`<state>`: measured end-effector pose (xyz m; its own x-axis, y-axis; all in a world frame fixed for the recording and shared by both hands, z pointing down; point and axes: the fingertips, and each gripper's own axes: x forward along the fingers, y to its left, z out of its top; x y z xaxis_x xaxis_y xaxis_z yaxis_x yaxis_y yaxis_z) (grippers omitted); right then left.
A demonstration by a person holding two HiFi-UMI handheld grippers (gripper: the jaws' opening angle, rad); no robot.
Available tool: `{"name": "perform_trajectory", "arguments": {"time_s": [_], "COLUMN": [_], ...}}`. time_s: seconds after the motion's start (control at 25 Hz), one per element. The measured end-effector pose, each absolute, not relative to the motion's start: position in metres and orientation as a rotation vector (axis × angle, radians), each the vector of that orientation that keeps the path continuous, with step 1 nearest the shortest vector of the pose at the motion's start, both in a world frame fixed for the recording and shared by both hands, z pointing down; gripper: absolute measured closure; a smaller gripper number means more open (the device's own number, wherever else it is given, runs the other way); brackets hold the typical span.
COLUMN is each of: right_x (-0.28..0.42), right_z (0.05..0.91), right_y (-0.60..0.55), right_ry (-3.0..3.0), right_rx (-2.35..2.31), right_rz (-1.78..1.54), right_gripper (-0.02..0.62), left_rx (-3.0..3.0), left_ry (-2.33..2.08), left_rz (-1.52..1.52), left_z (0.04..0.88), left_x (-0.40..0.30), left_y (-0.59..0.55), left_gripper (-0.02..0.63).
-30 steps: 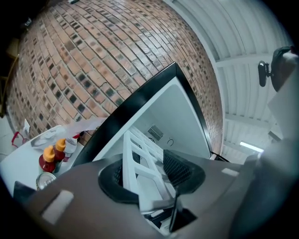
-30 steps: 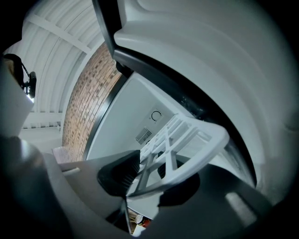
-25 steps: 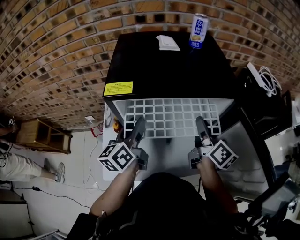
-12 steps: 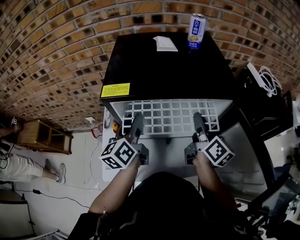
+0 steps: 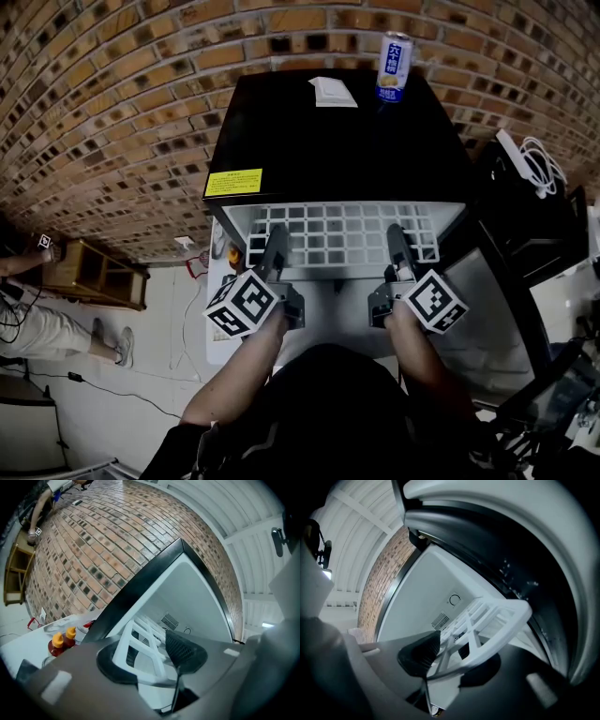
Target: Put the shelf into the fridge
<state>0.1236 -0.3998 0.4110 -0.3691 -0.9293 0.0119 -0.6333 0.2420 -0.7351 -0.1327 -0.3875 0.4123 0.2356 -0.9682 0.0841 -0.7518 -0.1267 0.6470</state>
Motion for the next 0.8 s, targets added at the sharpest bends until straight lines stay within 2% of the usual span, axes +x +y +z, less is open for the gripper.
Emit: {"name": "perform_trajectory", "arguments": {"time_s": [0.28,0.48,0.8], "right_x": [0.124,0.122,0.121], "right_z": [0.411,0.412,0.412], "right_y": [-0.404,-0.422,-0.438], "right_ry": [2.082,2.073,2.060], "right_rx": [-1.430,-1.434,-1.450], "right_rz": [-0.919,-0.955,-0.954], "right_gripper": [0.462,0.463,0.462], "left_rx": [1.925,1.827,1.771], "left_ry": [-1.569,-1.466,-1.648], "left_rz": [-0.508,-0.556,-0.617], "left_z": [0.413,0.418,0.410], "left_x": [-0.132,-0.128,-0.131], "left_y": [-0.389,-0.404,-0.412], "left_gripper": [0.434,0.462,0.502]}}
